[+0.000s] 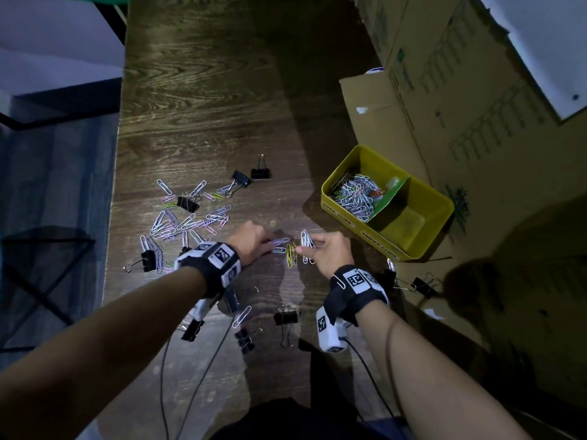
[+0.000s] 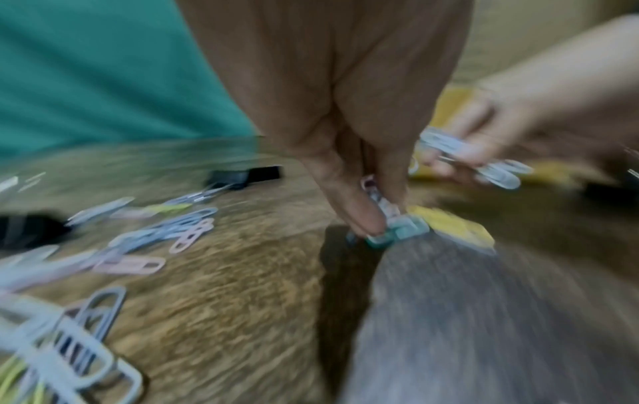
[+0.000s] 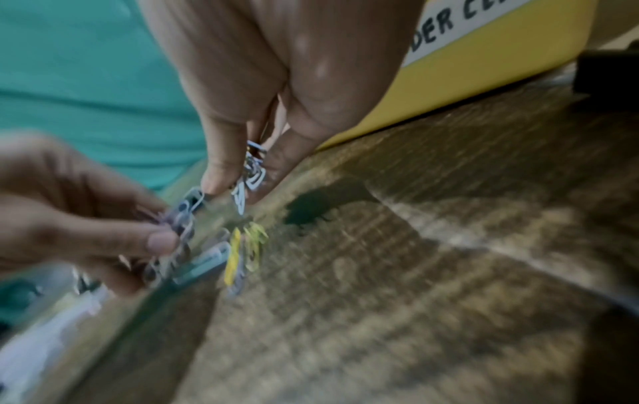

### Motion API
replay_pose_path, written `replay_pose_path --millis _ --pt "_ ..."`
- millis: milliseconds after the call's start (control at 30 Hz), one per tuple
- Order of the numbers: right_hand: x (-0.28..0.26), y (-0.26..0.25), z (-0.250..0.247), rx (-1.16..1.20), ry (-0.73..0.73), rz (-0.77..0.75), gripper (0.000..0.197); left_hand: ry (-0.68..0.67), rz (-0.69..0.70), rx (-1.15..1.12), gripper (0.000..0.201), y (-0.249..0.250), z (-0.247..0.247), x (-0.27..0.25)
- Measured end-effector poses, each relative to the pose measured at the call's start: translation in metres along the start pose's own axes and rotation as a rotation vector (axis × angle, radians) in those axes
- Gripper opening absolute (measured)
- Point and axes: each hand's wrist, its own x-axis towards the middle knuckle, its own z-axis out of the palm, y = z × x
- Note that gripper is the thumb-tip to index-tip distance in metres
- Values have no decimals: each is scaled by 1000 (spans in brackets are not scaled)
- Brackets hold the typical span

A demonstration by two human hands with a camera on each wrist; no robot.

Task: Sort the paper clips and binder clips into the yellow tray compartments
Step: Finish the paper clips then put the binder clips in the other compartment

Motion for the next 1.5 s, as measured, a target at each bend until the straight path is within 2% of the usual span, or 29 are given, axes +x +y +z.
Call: replay_pose_path --millis 100,200,300,400,500,600,667,767,833,867,933,1067,1133,1200,1267,1300,1367,1500 --pt "-3 -5 -7 121 14 -23 48 21 -134 -401 11 -8 -13 3" --pt "-7 -16 -20 271 10 -35 39 -5 -246 -812 5 -6 -34 6" --pt "-9 -35 -41 374 26 -93 40 -2 -170 -984 2 8 -64 14" --pt "-12 -57 -63 476 67 -163 30 -28 -37 -1054 3 33 -92 30" --pt "-9 -78 -87 527 105 -224 24 -52 36 -1080 4 65 -110 51" --pt "-3 -93 -111 494 228 -260 29 -29 56 -1000 3 102 -115 70" --pt "3 -97 -123 421 275 -265 29 4 15 -877 10 120 -112 82" --pt "15 -98 -135 275 311 -287 26 1 -37 -489 8 133 -103 95" --pt "26 -95 -137 191 326 -259 29 8 -51 -199 18 135 -98 95" --pt "31 -93 -136 141 325 -237 32 18 -49 -133 22 134 -97 93" --pt "43 -87 -132 23 297 -178 37 61 -17 -217 21 129 -94 89" --pt "49 -80 -124 -236 153 -76 46 136 -11 -871 17 108 -86 65" --pt "44 -78 -120 -324 122 -104 45 184 -34 -957 15 86 -80 49" --pt "32 -77 -112 -280 144 -176 37 212 -57 -755 16 56 -69 35" --pt "17 -75 -96 -185 107 -286 28 178 -96 -311 15 27 -51 19" --pt "8 -72 -84 -210 59 -338 26 129 -114 -142 19 17 -40 11" --pt "-7 -62 -57 -386 -57 -384 29 41 -106 -8 29 6 -16 -1" --pt "-15 -26 3 -736 -164 -262 62 87 -37 39 52 6 22 -7"
